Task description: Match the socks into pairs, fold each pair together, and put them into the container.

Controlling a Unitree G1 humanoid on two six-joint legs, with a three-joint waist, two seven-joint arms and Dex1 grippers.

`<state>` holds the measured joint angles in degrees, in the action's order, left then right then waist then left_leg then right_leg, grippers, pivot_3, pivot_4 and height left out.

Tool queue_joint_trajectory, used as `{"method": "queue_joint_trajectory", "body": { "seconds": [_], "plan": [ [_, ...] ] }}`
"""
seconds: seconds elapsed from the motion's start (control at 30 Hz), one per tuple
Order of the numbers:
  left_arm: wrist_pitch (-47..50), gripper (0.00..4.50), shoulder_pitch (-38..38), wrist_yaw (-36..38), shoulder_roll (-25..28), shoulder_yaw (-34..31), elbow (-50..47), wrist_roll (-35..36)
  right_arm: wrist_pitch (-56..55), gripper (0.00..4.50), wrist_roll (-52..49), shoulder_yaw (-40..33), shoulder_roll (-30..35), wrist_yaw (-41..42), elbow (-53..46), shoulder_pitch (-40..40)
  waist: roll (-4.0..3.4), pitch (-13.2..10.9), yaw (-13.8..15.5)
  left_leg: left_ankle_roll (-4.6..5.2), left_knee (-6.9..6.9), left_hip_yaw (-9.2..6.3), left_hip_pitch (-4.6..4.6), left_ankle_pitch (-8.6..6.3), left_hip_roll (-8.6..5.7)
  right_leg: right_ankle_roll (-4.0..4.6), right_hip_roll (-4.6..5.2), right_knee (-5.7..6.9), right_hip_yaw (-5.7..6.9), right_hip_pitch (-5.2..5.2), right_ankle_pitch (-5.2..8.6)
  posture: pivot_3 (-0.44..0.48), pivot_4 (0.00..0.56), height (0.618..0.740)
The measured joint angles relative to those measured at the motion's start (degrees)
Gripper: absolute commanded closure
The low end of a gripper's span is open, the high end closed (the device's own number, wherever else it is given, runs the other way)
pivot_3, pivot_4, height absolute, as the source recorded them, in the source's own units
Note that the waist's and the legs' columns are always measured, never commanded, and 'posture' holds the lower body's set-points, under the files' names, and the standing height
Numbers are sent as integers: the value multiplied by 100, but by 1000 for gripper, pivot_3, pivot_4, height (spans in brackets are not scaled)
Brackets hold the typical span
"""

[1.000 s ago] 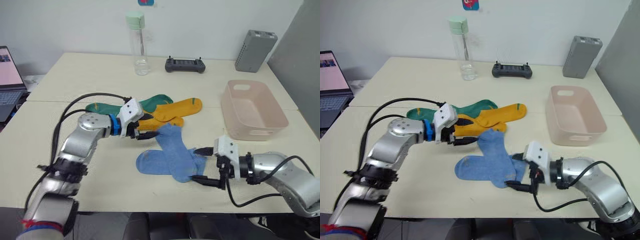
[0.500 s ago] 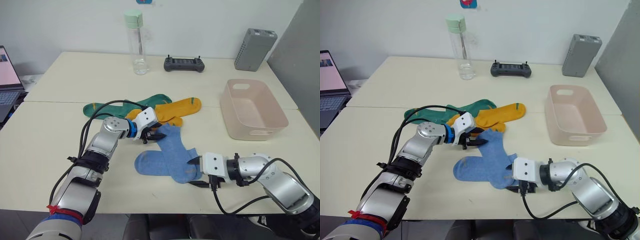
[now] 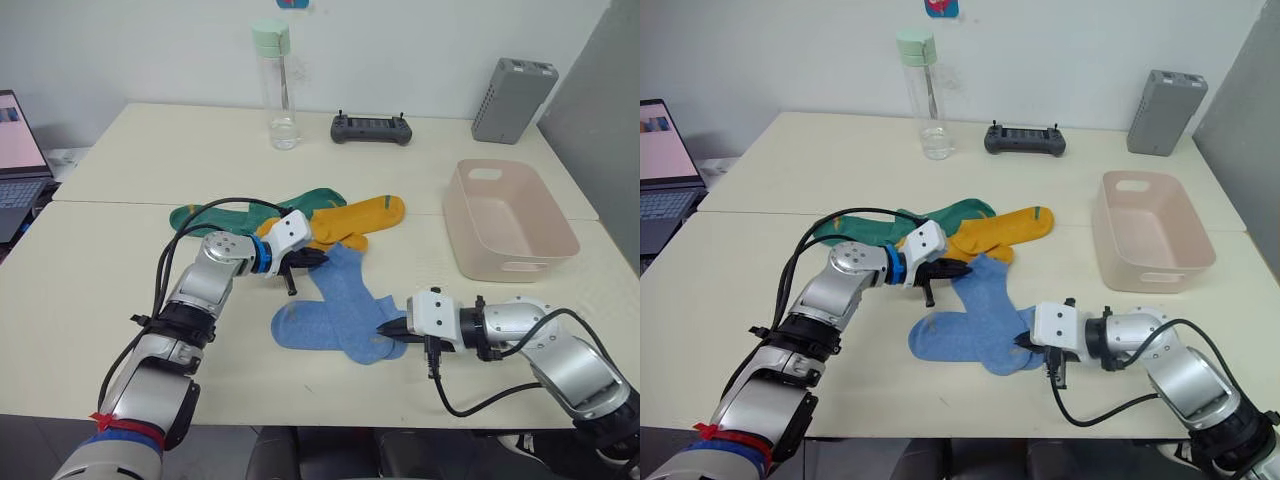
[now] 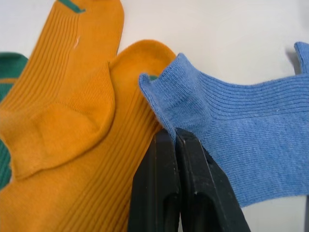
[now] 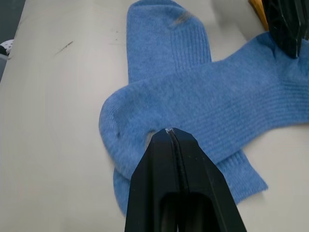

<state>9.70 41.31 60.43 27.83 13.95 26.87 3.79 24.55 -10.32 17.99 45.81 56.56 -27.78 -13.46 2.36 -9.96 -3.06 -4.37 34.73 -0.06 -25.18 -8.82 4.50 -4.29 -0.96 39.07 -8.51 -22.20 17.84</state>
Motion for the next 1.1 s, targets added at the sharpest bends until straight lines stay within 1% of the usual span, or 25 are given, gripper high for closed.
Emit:
{"method": "queue_joint_trajectory", "body": {
  "seconds": [0.07, 0.13, 0.2, 0.37, 0.63, 0.9, 1.1],
  "plan": [
    [18, 4500, -13, -3, -2, -4, -2, 0, -17, 3870, -3, -94, 114, 92, -47, 115, 0, 0, 5, 0, 0, -1, 0, 0, 0, 0, 0, 0, 1, 0, 0, 0, 150, 740],
    [33, 4500, -13, -4, -1, -24, -8, -1, -175, 3181, 29, -105, 232, 188, -67, 231, 0, 0, 5, 0, 0, -1, 1, 0, 0, 0, 0, 0, 1, 0, 0, 0, 150, 740],
    [34, 4500, -13, -22, -1, -29, -8, -5, -461, 2583, 201, -52, 334, 275, -64, 296, 0, 0, 5, 0, 4, -1, 1, 0, 0, -2, 0, 0, 1, 0, -1, 0, 150, 740],
    [40, 4500, -11, -60, -4, -35, -7, -11, -1055, 2583, 650, 254, 334, 388, 235, 290, 0, 0, -9, 0, 7, 1, 2, 0, 0, -6, 0, 0, -1, 1, -3, 0, 150, 740],
    [112, 4500, -13, -80, -2, -43, -79, -15, -1556, 2583, 1002, 410, -180, 301, 905, 89, 0, 0, 0, 0, 8, 0, 2, 0, 0, -6, 0, 1, 1, 4, -4, 0, 150, 740],
    [112, 4500, -13, -80, -2, -43, -78, -39, -1659, 2583, 974, 374, -428, 303, 1008, -43, 0, 0, 4, 0, 9, 0, 3, 0, 0, -7, 0, 2, 0, 5, -4, 0, 150, 740],
    [111, 4500, -13, -81, -2, -43, -78, -49, -1588, 2583, 892, 319, -468, 302, 794, -37, 0, 0, 5, 0, 9, 0, 3, 0, 0, -7, 0, 2, 0, 5, -4, 0, 150, 740]
  ]
}}
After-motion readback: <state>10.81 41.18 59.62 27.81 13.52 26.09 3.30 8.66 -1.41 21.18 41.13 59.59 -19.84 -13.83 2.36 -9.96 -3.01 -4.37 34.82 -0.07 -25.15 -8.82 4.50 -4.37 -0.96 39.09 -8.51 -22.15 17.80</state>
